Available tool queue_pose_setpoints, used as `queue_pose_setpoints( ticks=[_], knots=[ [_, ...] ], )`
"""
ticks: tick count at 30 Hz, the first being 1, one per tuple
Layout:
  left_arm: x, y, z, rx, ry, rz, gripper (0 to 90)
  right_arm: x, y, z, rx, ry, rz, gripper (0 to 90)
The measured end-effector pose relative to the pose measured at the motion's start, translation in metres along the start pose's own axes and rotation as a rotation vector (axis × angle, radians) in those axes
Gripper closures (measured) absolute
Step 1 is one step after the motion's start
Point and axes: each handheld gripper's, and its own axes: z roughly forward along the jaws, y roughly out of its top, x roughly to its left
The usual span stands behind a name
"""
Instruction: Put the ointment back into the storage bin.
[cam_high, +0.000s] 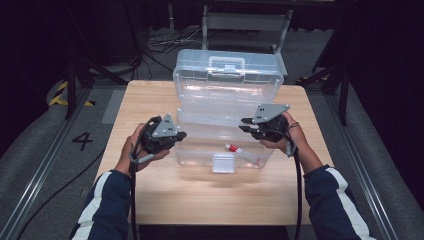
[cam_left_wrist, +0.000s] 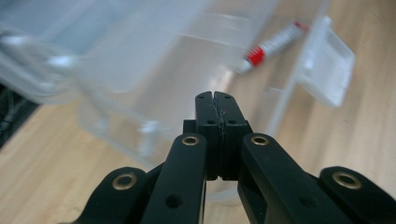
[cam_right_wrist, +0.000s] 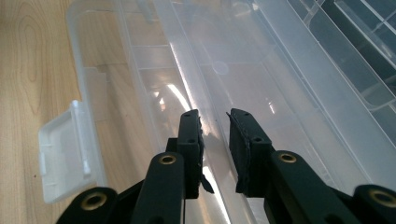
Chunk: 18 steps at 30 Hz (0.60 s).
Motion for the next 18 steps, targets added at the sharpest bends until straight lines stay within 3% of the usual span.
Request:
queue_pose_setpoints(
  ticks=[4, 6, 18],
  knots=[
    [0.024, -0.005, -0.015, -0.12, 0.05, -0.098, 90.0, 0.0, 0.0, 0.0, 0.005, 0.0, 0.004, 75.0],
    [0.036, -0.005, -0.017, -0.144, 0.067, -0.134, 90.0, 0.001, 0.001, 0.0, 0.01, -0.004, -0.002, 74.8],
    [0.069, 0.018, -0.002, -0.16, 0.102, -0.168, 90.0, 0.003, 0.001, 0.0, 0.016, -0.009, -0.011, 74.6]
  ],
)
